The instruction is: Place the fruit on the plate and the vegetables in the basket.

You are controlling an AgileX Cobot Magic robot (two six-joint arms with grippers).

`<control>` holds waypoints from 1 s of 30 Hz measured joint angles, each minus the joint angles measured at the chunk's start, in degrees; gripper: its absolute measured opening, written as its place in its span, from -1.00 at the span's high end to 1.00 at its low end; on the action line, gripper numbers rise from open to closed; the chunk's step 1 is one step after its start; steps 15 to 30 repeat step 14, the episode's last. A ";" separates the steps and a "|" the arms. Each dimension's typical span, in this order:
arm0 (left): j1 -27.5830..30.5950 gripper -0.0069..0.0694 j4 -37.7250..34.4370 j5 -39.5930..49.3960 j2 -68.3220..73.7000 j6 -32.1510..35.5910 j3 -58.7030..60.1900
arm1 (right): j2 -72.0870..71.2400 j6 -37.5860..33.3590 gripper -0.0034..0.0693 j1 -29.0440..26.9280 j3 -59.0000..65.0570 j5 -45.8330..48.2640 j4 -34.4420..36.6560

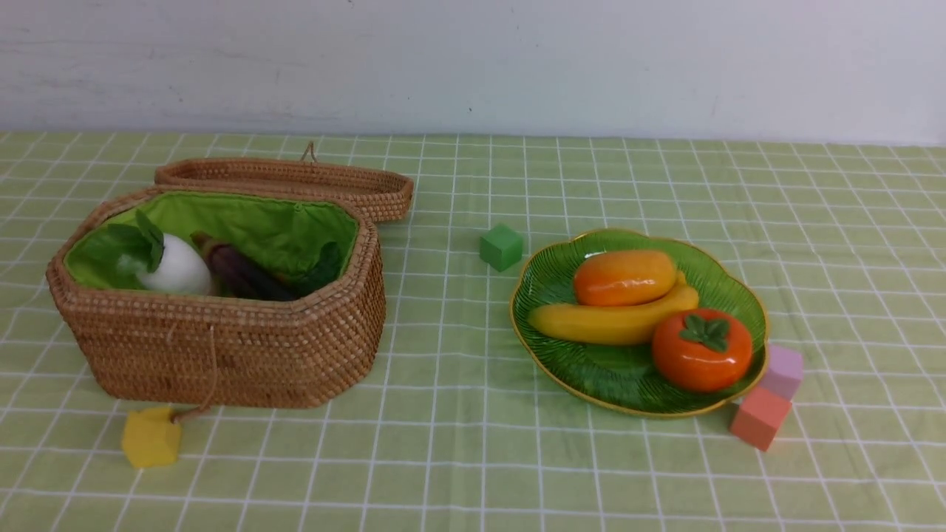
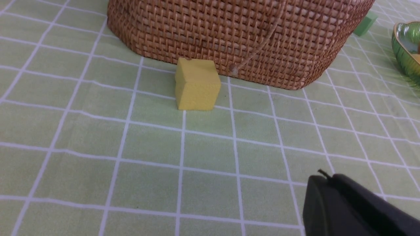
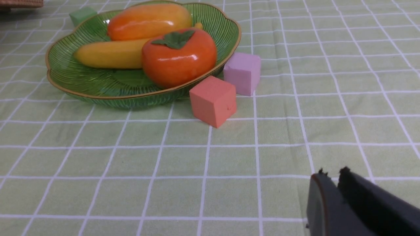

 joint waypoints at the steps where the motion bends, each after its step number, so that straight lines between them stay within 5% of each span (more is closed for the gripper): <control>1: 0.00 0.85 0.00 0.00 0.00 0.00 0.00 | 0.00 0.00 0.72 0.00 0.00 0.00 0.00; 30: 0.00 0.85 0.00 0.00 0.00 0.00 0.00 | 0.00 0.00 0.70 0.00 0.00 0.00 0.00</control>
